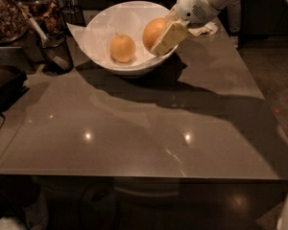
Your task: Pick orange from white bowl
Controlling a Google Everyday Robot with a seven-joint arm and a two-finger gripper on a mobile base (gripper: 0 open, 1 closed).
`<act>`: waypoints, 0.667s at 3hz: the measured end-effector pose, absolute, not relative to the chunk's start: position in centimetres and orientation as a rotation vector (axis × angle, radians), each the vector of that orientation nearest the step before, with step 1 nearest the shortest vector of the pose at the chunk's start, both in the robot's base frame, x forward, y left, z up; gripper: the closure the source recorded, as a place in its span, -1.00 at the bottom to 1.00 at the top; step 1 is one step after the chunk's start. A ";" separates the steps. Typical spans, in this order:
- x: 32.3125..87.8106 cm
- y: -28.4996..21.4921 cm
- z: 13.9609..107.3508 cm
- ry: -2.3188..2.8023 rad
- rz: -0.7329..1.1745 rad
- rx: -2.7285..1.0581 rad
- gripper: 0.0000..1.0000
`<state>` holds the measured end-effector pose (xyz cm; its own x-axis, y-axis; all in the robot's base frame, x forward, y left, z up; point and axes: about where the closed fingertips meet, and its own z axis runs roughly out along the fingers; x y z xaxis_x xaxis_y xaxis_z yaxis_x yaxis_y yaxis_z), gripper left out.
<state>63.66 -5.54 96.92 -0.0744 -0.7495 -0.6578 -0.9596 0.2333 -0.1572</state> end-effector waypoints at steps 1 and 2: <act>63.3 -5.4 96.2 1.884 0.436 -1.573 1.00; 61.9 -5.0 97.4 1.897 0.432 -1.591 1.00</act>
Offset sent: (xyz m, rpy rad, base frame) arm -0.0382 0.0056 0.0248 -0.0441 0.0310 0.0110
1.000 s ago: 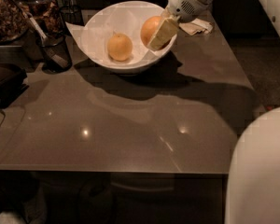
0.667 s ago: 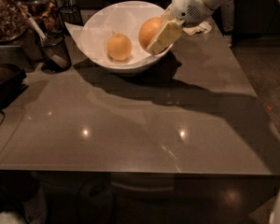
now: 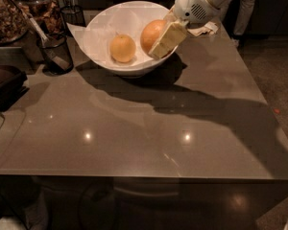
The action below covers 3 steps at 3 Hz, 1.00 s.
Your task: Pick orange from white bowl
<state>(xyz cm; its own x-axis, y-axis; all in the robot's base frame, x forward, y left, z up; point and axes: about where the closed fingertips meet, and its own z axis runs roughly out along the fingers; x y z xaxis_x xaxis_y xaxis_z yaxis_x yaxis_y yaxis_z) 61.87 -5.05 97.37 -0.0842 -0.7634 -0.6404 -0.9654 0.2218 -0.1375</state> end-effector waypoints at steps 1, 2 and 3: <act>59.0 -5.4 99.1 1.937 0.426 -1.551 1.00; 56.0 -6.1 99.8 1.990 0.429 -1.489 1.00; 53.5 -6.5 100.1 2.024 0.436 -1.445 1.00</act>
Offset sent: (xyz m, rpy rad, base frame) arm -0.0948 -0.0246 0.0304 0.0136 0.0729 -0.1742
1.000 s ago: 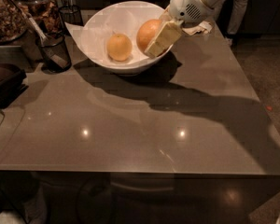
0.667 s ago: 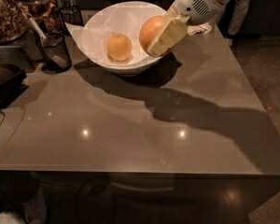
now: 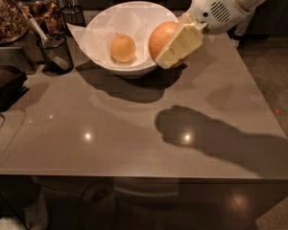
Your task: Pick orange from white bowl
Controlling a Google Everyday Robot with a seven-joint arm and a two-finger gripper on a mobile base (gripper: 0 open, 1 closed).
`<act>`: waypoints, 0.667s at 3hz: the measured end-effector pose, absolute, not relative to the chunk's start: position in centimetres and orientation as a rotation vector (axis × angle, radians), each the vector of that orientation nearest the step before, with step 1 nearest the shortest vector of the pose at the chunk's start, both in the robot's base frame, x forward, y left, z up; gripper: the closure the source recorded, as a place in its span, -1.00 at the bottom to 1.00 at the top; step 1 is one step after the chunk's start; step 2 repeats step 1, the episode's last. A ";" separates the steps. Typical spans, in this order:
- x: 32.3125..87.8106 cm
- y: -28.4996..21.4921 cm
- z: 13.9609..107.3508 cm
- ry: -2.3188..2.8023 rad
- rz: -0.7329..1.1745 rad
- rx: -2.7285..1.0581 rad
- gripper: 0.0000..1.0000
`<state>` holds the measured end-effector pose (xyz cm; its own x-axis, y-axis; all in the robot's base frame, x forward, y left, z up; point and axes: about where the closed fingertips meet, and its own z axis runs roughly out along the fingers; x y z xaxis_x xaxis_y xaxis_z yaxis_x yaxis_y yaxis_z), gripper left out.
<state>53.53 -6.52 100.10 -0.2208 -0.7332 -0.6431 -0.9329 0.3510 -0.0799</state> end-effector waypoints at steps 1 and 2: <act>53.4 -6.5 100.0 2.026 0.435 -1.446 1.00; 53.4 -6.5 100.0 2.026 0.435 -1.446 1.00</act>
Offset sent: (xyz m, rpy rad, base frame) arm 0.0000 0.0000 0.0000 0.0000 0.0000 0.0000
